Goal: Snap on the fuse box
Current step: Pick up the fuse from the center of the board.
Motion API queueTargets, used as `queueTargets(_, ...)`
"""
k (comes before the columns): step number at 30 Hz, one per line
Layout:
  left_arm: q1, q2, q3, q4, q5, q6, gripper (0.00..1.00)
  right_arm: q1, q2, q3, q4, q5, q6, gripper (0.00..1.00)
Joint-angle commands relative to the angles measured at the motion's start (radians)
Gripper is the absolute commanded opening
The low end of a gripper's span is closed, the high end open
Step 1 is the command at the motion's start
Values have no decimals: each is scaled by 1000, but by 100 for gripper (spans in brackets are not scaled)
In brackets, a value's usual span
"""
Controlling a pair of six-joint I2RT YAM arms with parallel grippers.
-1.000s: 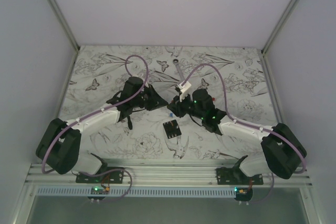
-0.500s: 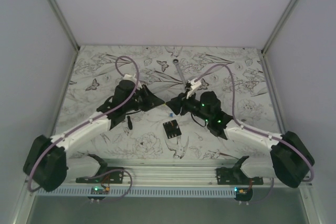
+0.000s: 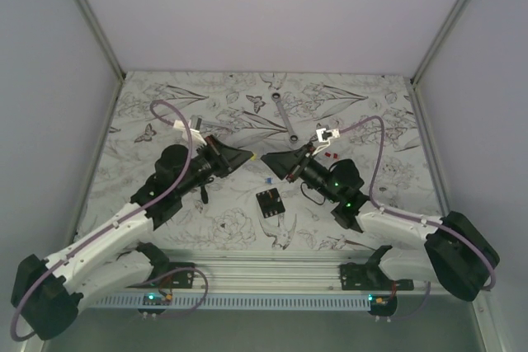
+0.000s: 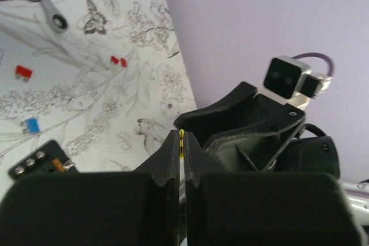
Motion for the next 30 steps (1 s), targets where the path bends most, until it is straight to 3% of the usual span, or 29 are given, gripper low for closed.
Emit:
queueTargets(1,-36,-41,-21,122,-64,9,0,27,24,19,176,-15,111,41)
queueTargets(30,-87,-51,-33,196,-95,-21,0,43,123,56,355,-90,173,30)
